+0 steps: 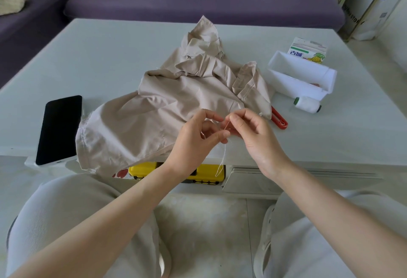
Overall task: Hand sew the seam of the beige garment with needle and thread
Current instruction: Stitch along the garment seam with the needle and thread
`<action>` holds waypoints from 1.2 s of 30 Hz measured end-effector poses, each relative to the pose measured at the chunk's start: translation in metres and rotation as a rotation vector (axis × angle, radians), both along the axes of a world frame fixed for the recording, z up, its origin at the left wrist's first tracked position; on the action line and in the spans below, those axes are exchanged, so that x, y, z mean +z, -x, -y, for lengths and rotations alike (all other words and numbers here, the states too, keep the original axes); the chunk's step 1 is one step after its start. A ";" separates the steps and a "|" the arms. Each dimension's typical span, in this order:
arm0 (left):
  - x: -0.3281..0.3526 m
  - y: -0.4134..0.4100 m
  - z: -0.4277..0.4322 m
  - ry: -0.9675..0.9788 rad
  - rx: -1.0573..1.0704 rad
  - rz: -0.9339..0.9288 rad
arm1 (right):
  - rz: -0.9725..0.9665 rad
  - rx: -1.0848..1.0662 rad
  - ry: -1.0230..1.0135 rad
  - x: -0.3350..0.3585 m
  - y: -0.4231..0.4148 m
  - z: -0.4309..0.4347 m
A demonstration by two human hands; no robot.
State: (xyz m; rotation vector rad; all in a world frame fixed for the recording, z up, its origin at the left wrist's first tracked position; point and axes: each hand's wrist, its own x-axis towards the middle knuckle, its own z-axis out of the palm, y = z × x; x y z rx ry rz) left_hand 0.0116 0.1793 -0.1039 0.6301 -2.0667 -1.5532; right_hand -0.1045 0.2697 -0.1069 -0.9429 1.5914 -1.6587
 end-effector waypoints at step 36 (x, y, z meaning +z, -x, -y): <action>0.008 -0.008 0.002 0.151 -0.136 0.044 | -0.378 0.129 -0.421 -0.008 0.017 -0.029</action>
